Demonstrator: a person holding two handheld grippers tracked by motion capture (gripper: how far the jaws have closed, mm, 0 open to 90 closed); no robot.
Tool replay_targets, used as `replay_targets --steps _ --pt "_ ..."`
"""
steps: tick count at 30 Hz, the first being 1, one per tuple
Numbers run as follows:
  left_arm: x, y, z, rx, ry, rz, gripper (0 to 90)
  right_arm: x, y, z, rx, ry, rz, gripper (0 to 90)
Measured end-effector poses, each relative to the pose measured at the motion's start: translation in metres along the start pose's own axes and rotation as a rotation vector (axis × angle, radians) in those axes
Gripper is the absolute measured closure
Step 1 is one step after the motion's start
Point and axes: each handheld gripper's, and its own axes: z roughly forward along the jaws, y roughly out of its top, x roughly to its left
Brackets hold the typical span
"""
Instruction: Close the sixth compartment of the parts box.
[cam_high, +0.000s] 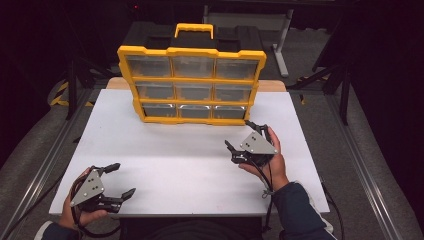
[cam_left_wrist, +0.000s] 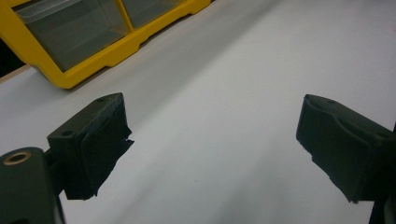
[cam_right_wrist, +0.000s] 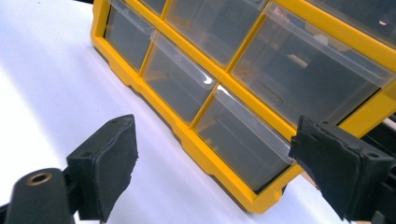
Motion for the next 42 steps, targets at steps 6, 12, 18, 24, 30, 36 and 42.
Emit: replay_targets --steps 6,12,18,24,30,36,42 --pt "0.0 0.0 0.001 0.002 0.002 0.004 10.2 0.002 -0.005 -0.003 0.011 0.004 -0.003 14.4" --pt "0.0 0.0 0.0 0.001 0.002 0.005 10.1 0.005 -0.012 -0.006 0.014 0.017 0.0 14.7" --pt "0.0 0.001 0.0 -0.001 0.004 0.006 10.1 0.007 -0.019 -0.008 0.015 0.026 0.001 15.0" --pt "0.0 0.001 0.001 -0.001 0.005 0.006 10.1 0.009 -0.024 -0.011 0.023 0.032 0.002 15.0" --pt "0.0 0.001 0.001 -0.004 0.004 0.007 10.0 0.01 -0.029 -0.013 0.027 0.037 0.01 15.0" --pt "0.0 0.001 0.001 -0.001 0.007 0.008 9.9 0.011 -0.034 -0.016 0.034 0.041 0.014 14.9" --pt "0.0 0.001 0.001 -0.002 0.007 0.008 10.0 0.01 -0.04 -0.02 0.041 0.038 0.023 14.9"
